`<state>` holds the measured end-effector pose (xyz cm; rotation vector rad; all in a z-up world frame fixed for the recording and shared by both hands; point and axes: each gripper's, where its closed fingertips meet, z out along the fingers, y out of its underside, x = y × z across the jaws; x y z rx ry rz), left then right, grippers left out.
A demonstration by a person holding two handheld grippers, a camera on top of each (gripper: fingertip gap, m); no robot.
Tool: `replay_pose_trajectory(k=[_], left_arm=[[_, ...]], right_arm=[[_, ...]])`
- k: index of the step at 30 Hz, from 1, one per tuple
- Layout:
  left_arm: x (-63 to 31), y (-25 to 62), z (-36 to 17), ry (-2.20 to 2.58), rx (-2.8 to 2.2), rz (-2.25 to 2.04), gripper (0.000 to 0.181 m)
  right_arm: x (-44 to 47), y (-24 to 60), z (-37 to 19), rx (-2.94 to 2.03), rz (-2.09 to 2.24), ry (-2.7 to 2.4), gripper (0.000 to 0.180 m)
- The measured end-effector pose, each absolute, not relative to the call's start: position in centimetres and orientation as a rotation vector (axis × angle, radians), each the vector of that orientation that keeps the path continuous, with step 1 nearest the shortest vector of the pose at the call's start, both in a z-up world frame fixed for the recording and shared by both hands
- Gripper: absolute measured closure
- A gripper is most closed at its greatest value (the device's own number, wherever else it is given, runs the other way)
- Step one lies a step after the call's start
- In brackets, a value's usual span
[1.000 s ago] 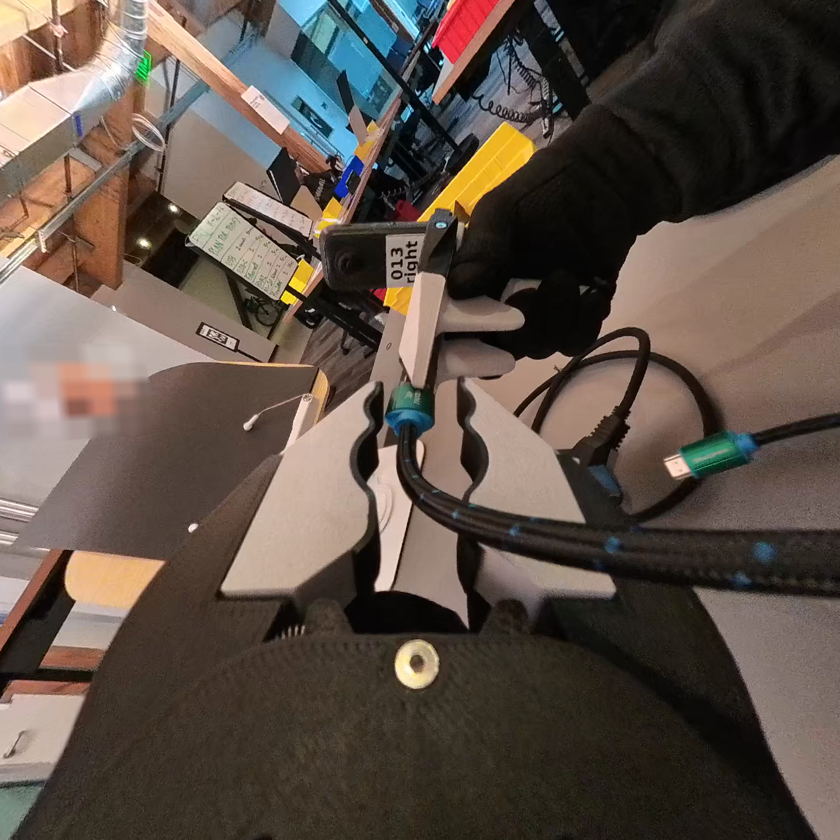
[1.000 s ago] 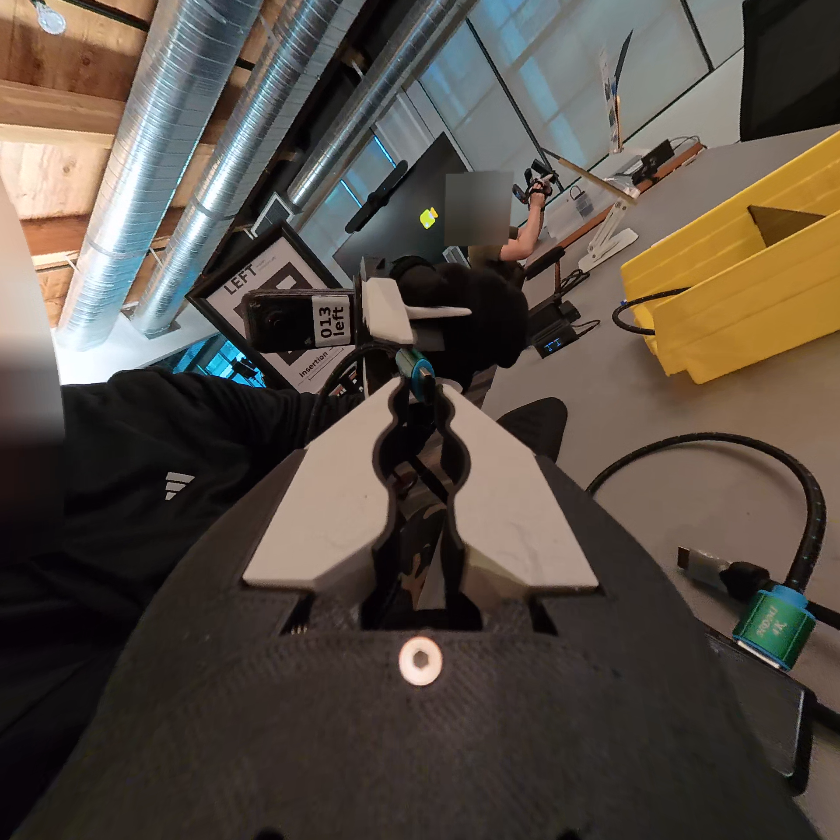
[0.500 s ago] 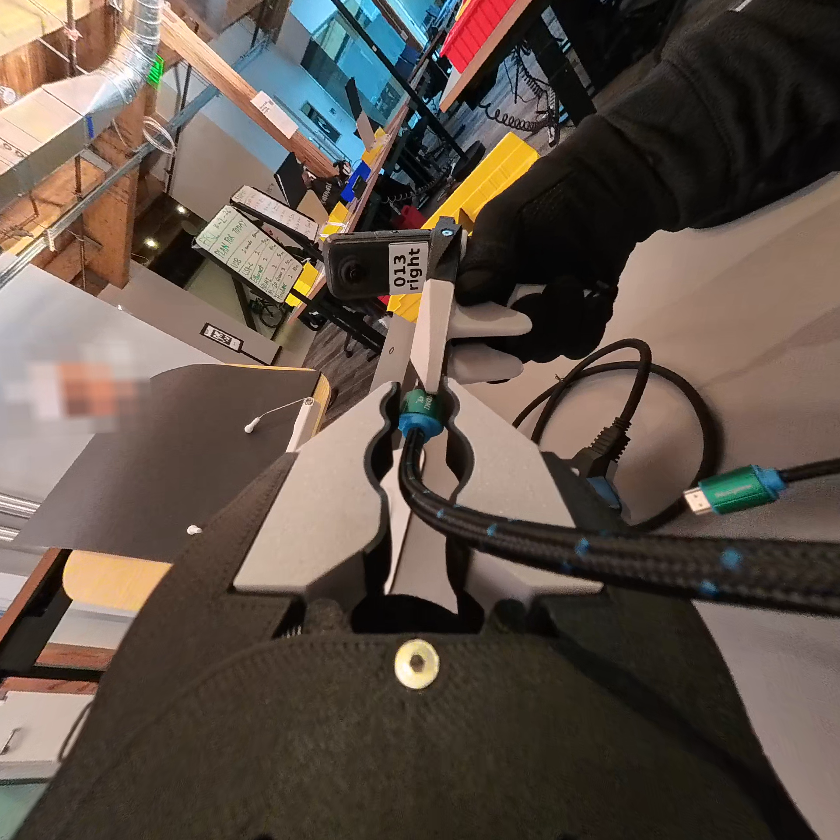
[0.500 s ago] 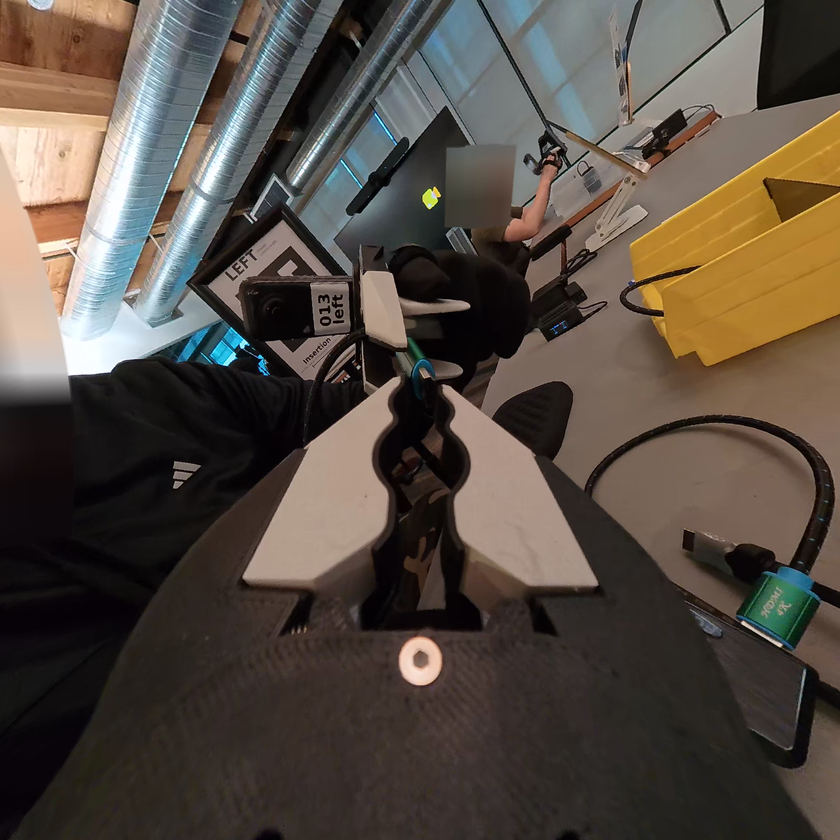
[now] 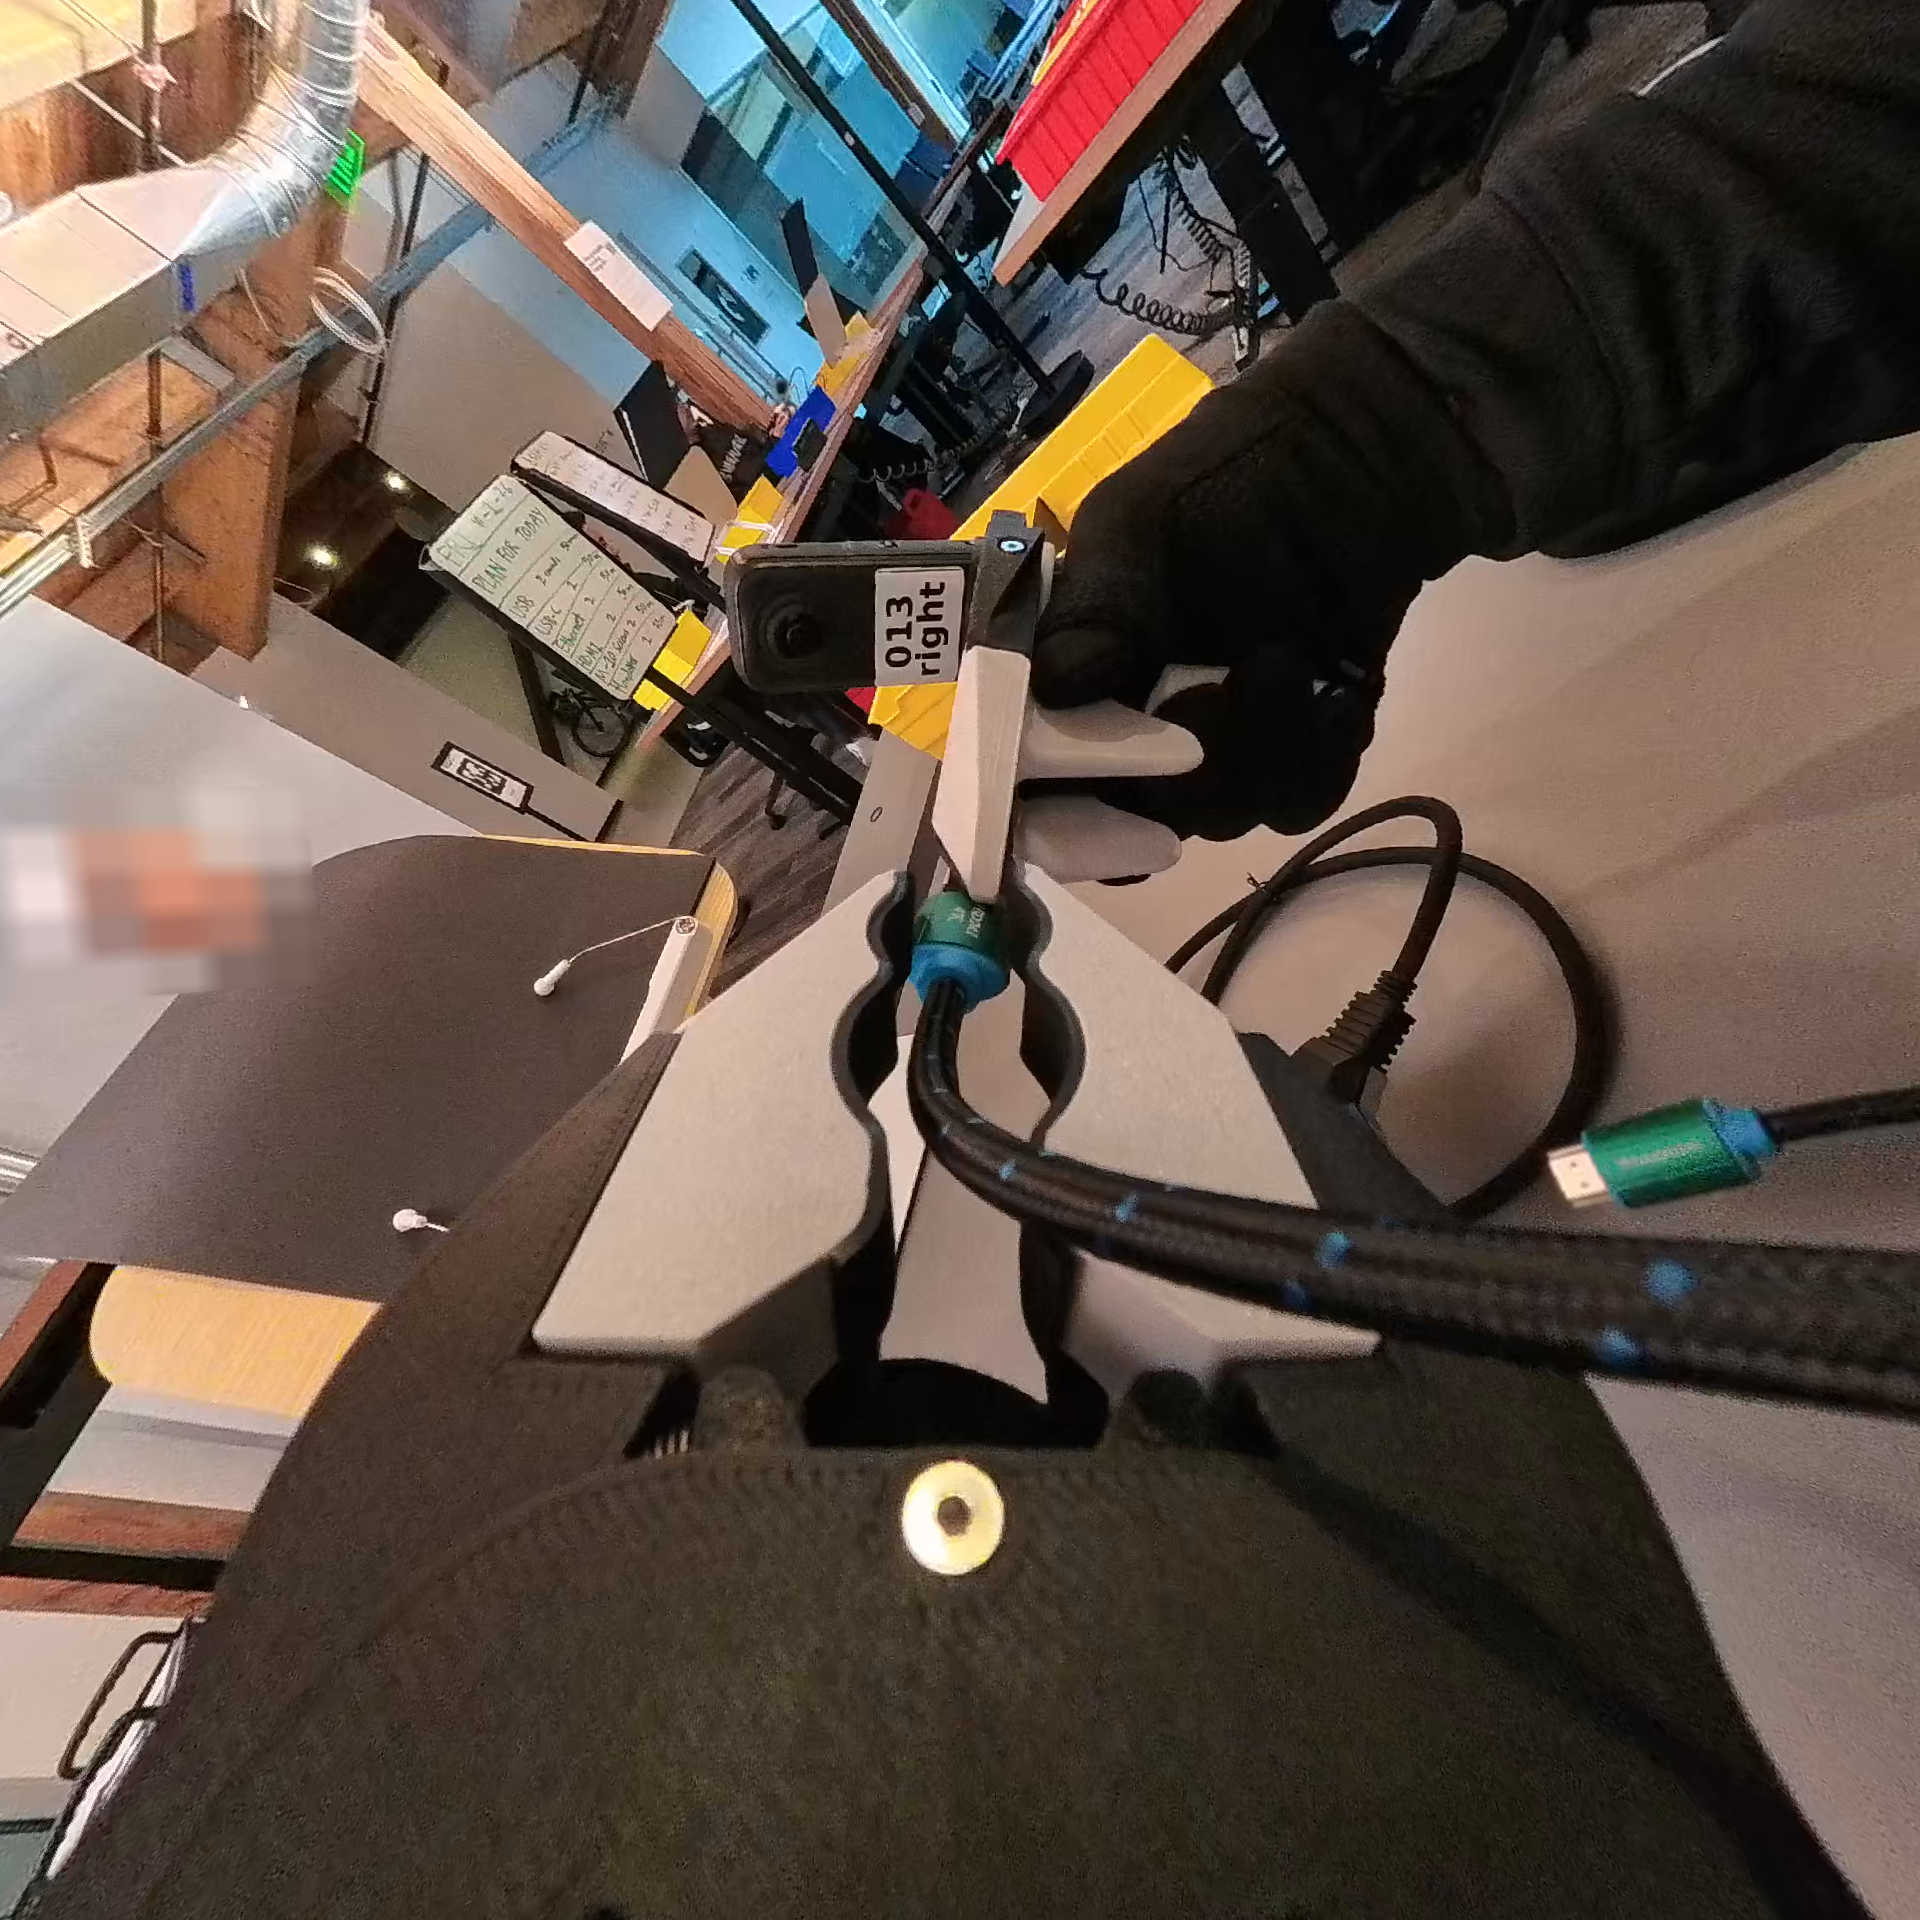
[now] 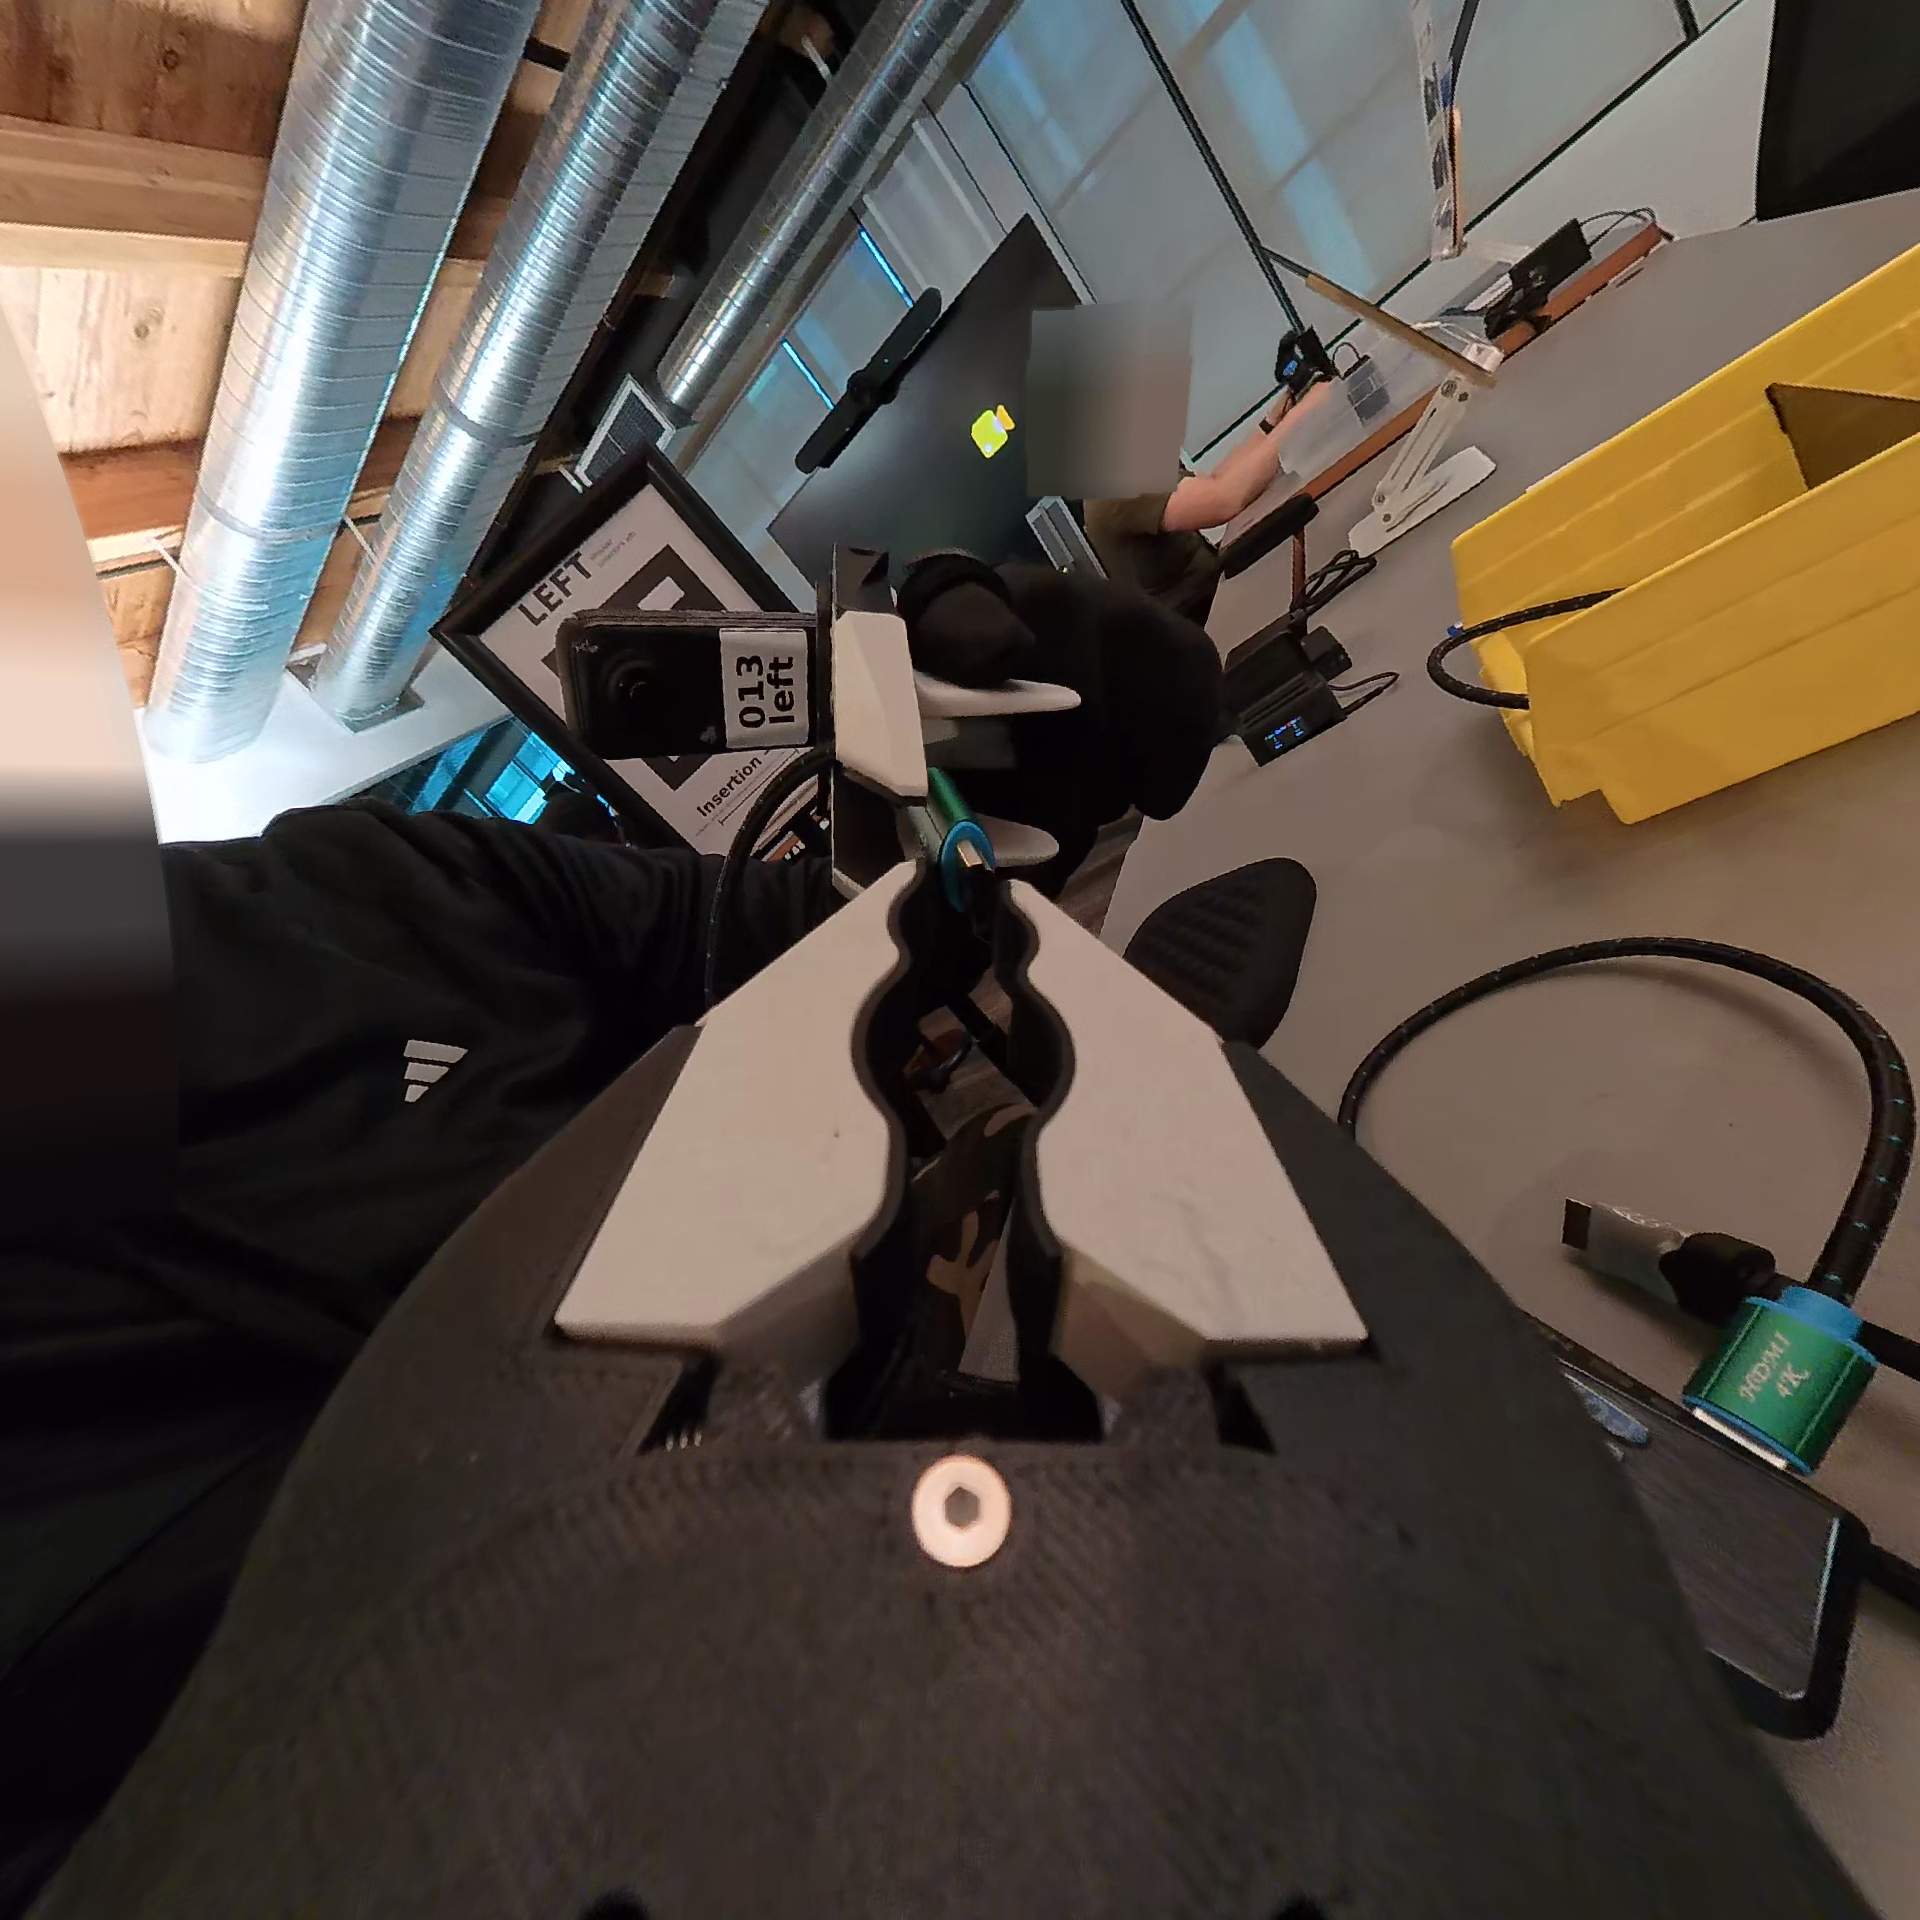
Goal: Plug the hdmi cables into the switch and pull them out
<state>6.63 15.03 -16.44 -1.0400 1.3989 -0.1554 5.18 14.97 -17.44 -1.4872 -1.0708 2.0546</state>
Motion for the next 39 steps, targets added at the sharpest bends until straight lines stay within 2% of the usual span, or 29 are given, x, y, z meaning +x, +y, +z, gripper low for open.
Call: replay_pose_trajectory(k=[39], left_arm=[[6.41,15.62,-17.12,1.413,-1.051,-0.069,0.163]], right_arm=[[5.39,15.2,-17.98,-1.529,2.009,-1.087,0.17]])
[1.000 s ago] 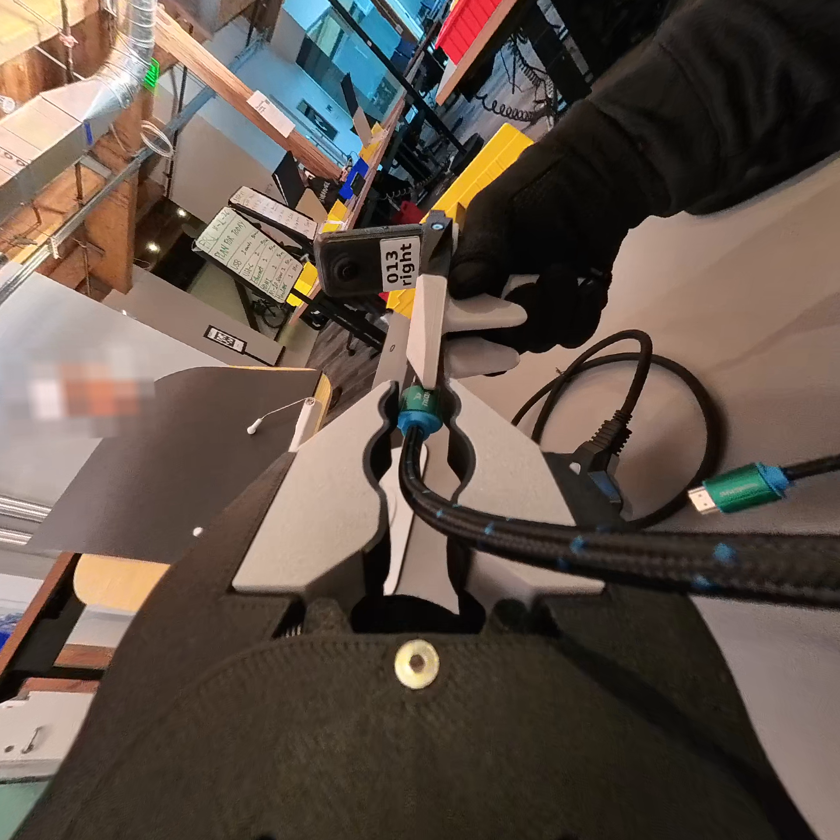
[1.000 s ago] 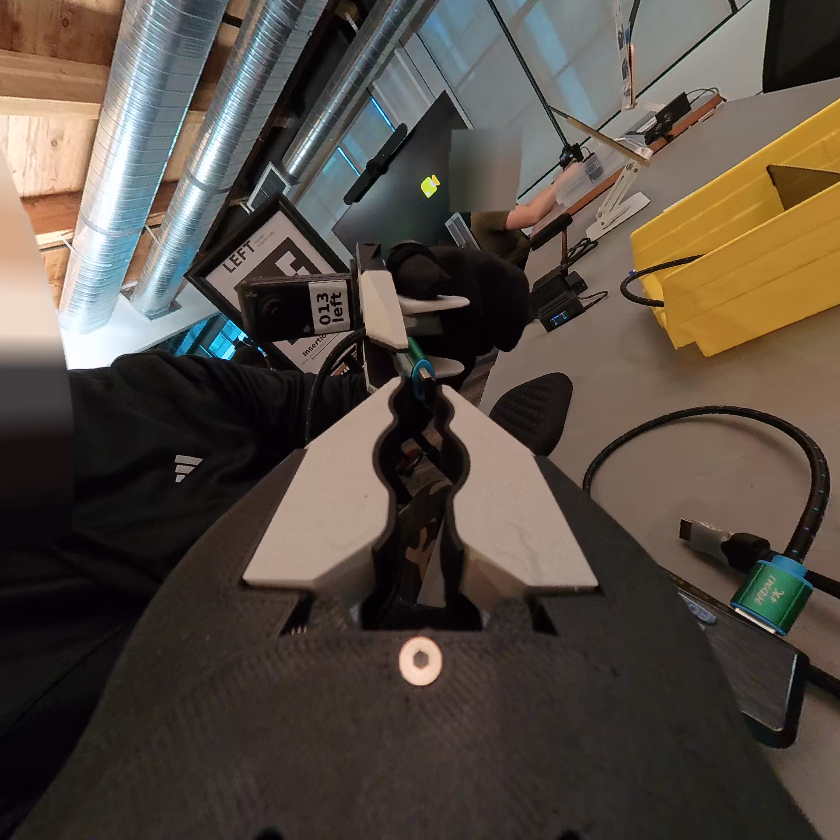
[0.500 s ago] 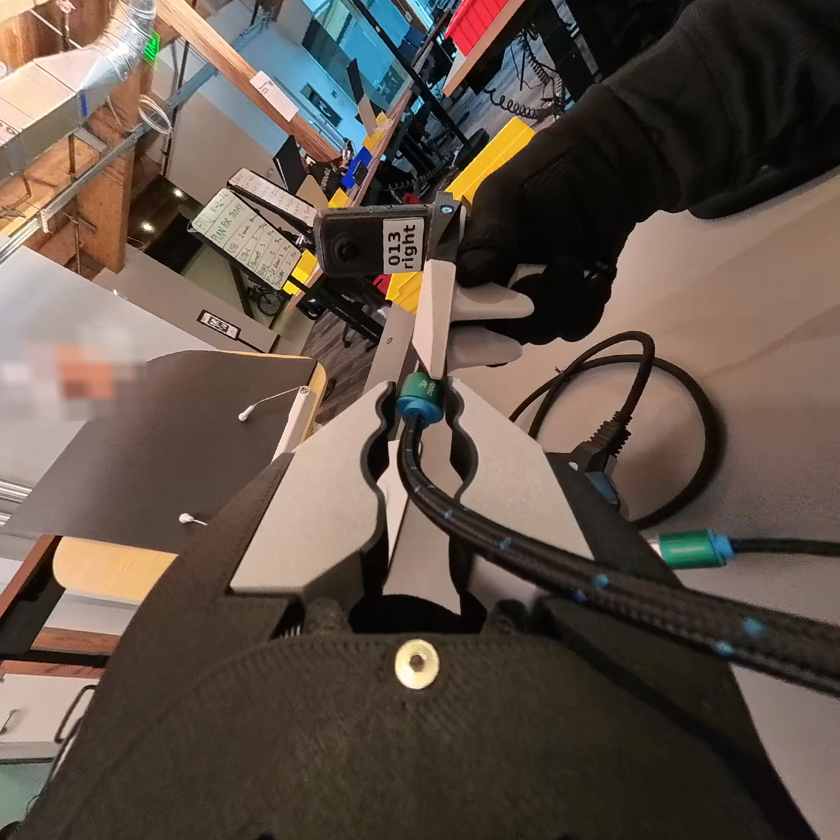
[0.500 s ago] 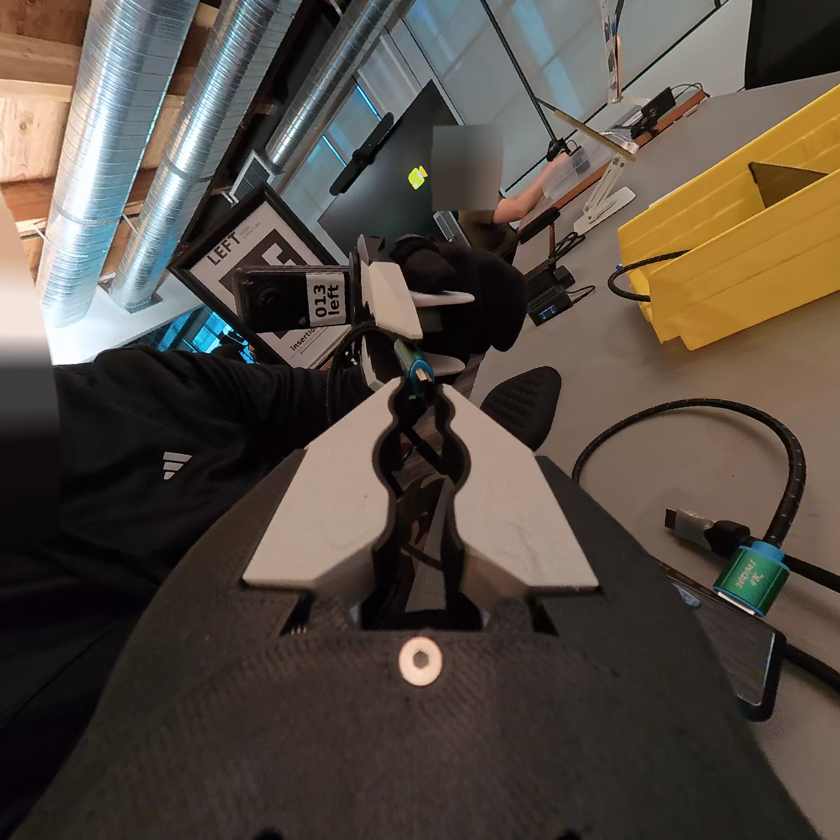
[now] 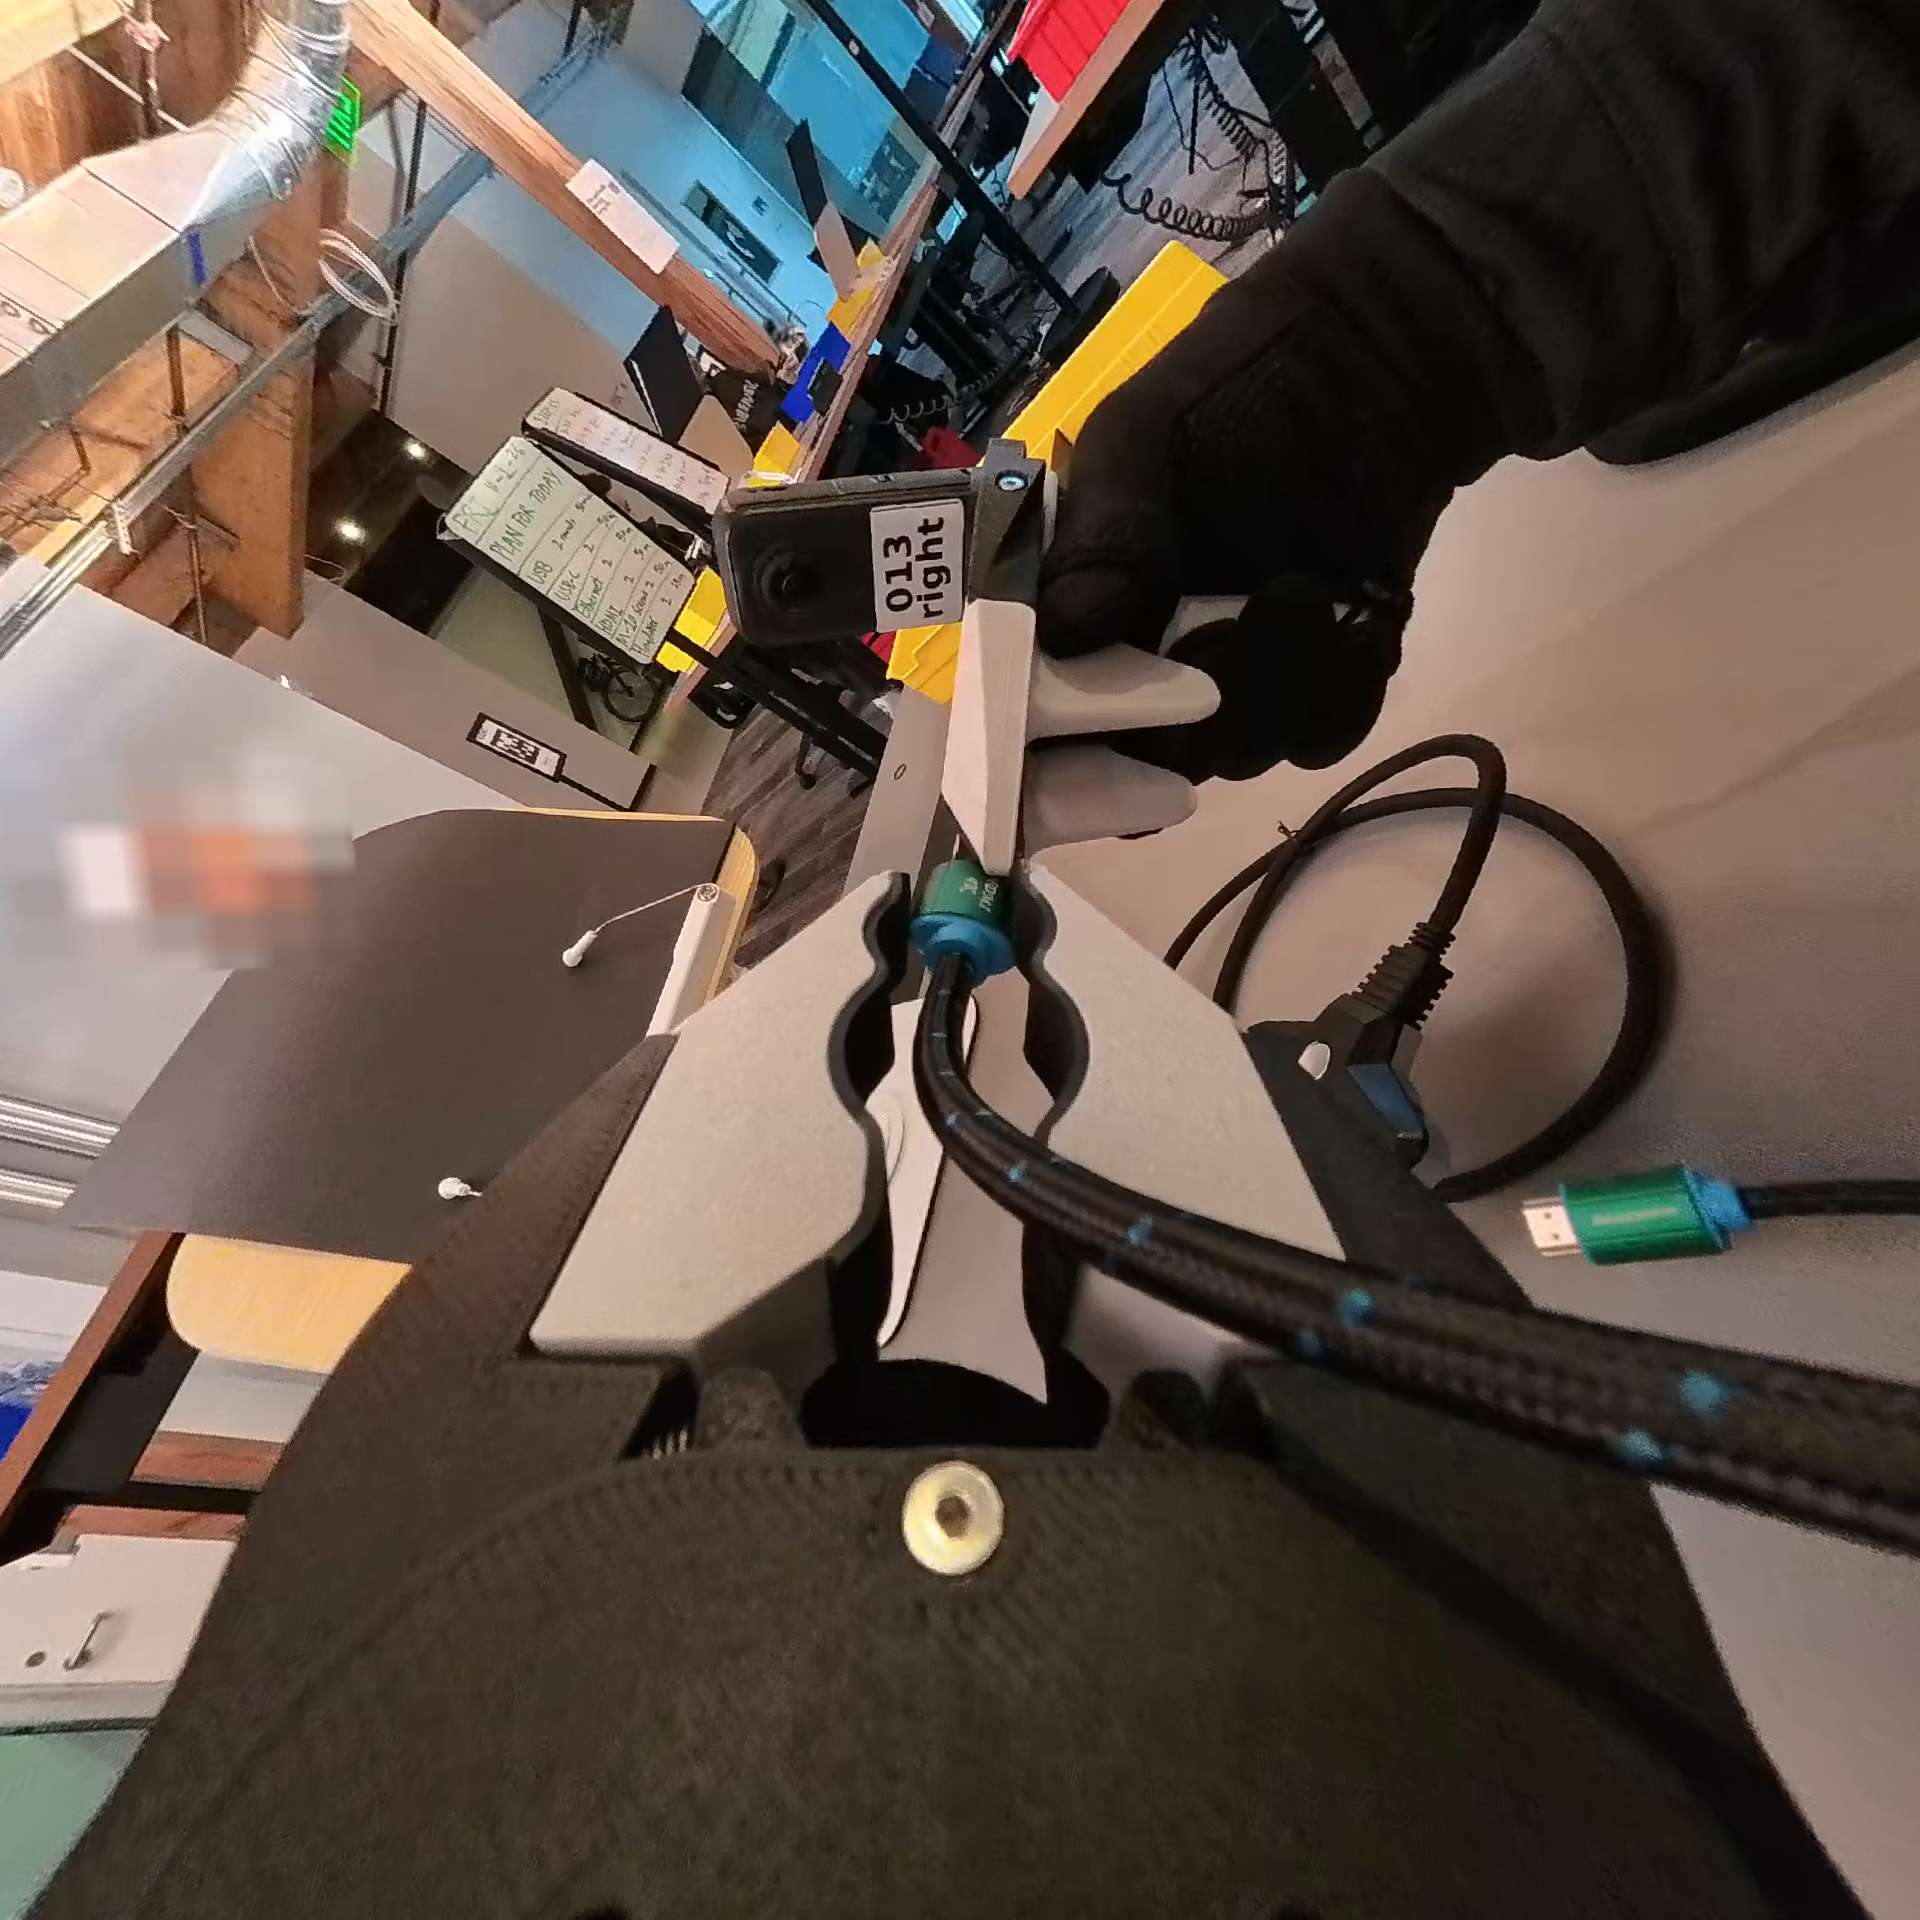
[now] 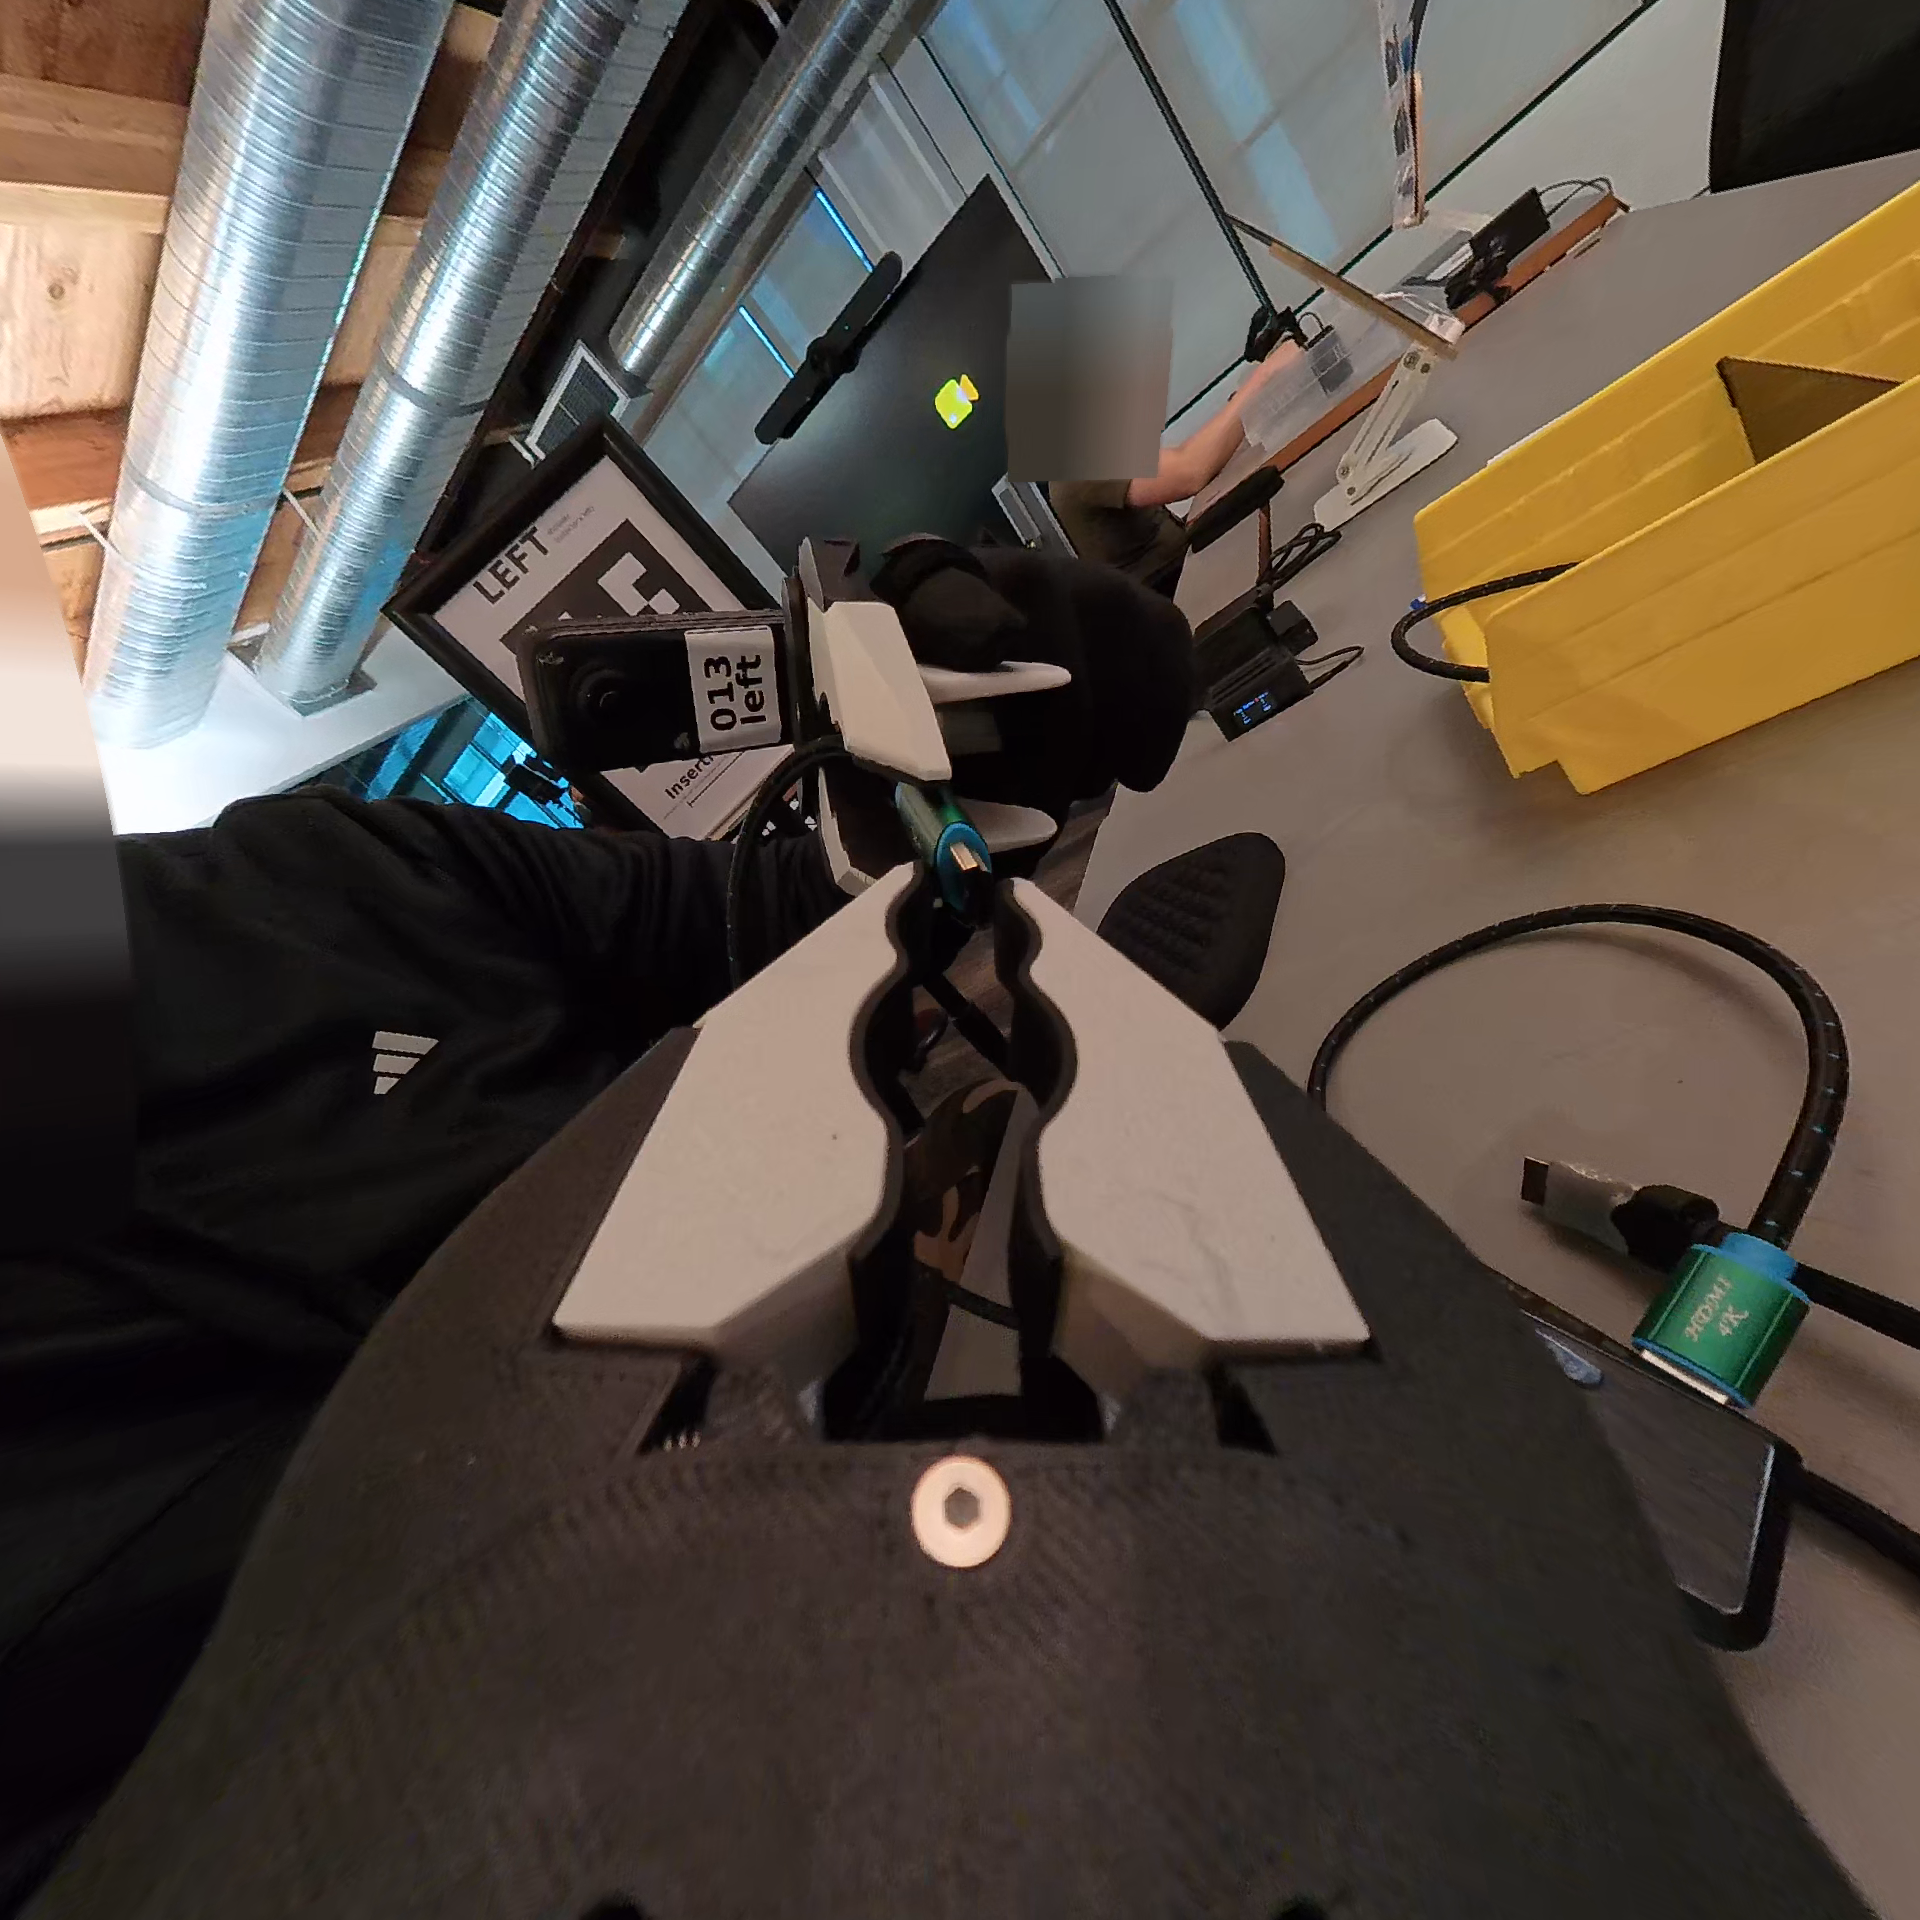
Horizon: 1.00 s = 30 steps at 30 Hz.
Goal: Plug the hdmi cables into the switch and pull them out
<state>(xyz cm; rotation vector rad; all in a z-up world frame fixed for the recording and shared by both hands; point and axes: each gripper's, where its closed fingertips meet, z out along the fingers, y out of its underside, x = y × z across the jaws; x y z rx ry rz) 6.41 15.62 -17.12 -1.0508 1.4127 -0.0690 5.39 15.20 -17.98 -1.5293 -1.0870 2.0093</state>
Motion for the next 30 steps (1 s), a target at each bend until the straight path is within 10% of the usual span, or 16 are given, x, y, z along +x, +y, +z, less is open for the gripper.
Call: replay_pose_trajectory(k=[30], left_arm=[[5.4,16.5,-15.0,1.172,-1.202,-0.462,0.181]], right_arm=[[4.2,15.6,-17.4,-1.386,1.7,-1.178,0.155]])
